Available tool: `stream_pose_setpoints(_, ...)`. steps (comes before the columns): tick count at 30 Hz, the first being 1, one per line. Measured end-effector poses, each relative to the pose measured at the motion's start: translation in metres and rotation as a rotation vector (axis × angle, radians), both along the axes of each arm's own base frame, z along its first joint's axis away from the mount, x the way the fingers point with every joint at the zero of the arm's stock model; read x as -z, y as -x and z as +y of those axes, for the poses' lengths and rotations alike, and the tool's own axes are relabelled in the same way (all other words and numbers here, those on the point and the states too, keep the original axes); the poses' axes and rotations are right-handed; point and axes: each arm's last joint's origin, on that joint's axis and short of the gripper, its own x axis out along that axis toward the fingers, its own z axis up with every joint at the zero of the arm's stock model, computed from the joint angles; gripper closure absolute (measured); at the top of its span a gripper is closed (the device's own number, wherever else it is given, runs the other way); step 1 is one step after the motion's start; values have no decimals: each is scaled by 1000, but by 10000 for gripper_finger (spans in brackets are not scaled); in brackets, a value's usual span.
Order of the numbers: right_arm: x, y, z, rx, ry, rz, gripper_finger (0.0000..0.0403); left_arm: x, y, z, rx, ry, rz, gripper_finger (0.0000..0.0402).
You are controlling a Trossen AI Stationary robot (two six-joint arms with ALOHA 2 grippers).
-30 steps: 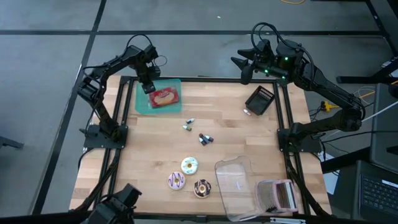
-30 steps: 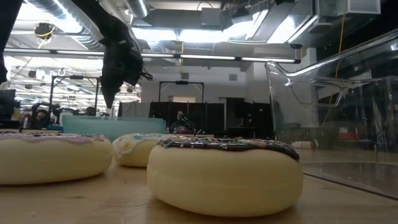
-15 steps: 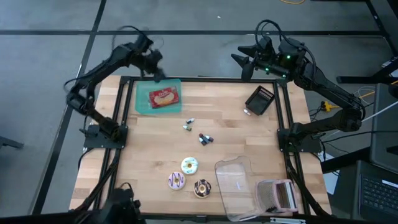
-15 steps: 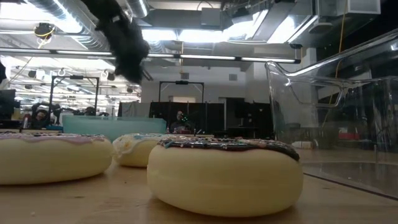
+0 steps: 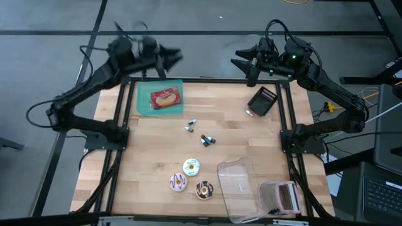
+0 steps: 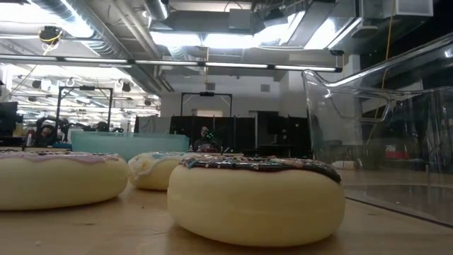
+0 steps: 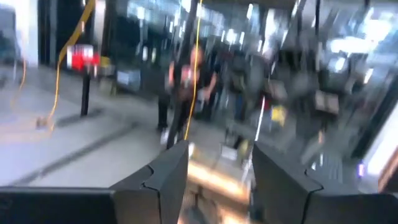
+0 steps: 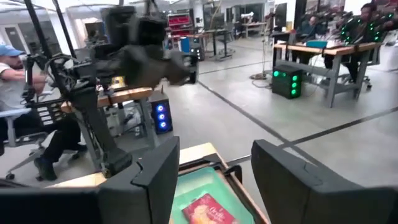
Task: Pick & Place Food Item
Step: Put the white donut into the black bin
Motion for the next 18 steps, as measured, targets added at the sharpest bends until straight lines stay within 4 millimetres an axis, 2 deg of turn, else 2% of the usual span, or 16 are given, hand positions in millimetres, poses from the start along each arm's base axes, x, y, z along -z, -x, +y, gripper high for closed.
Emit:
stream_pose_setpoints(4, 2, 0, 0, -3, -9, 18, 204, 21, -24, -40, -19, 28, 197, 215)
stream_pose_setpoints(8, 4, 0, 0, -3, -15, 38, 204, 30, -47, -71, -60, 9, 229, 203)
stream_pose_setpoints(14, 5, 0, 1, -19, -22, 45, 204, 45, -70, -87, -97, 28, 279, 199)
stream_pose_setpoints(18, 5, 0, 1, -22, -25, 50, 204, 87, -83, -94, -52, 67, 588, 199)
